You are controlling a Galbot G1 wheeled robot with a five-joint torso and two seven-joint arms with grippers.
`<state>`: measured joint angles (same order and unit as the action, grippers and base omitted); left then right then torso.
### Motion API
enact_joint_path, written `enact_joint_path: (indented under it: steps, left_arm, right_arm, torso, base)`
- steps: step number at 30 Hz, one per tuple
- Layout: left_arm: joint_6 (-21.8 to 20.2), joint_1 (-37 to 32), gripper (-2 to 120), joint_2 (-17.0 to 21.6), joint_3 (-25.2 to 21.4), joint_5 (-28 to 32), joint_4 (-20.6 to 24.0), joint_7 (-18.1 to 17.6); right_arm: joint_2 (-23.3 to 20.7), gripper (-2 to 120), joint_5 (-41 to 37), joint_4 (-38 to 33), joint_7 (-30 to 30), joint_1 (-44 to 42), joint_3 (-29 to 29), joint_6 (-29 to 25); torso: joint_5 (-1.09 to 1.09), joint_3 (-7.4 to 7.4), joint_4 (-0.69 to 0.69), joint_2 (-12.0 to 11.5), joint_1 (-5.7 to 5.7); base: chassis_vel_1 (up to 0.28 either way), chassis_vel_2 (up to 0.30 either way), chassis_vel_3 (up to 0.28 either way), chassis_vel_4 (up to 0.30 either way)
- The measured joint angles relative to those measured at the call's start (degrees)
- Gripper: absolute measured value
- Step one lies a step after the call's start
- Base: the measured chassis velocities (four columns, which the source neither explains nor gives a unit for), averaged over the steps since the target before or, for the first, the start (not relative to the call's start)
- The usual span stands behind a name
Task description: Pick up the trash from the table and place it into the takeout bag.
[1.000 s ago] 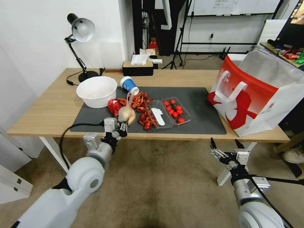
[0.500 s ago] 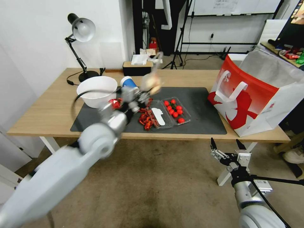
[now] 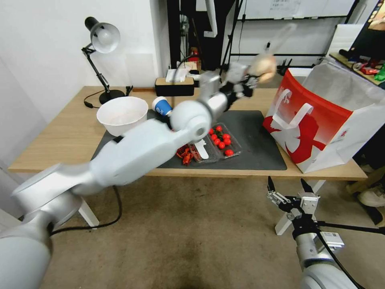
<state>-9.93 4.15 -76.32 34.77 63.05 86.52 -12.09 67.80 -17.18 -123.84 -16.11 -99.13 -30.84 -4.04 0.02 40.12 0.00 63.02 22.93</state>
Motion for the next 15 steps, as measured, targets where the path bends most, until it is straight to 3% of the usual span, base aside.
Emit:
enact_joint_path:
  steps: [15]
  left_arm:
    - [2.5,6.9,3,-13.2,4.3,-2.4,-13.4,4.9]
  right_arm:
    - [-0.5,100,-0.3,0.4,0.0,-0.9,-1.2,-0.6]
  torso:
    - [-0.01,-0.01,0.00,0.0,-0.01]
  base:
    - [0.000,0.000,0.000,0.000]
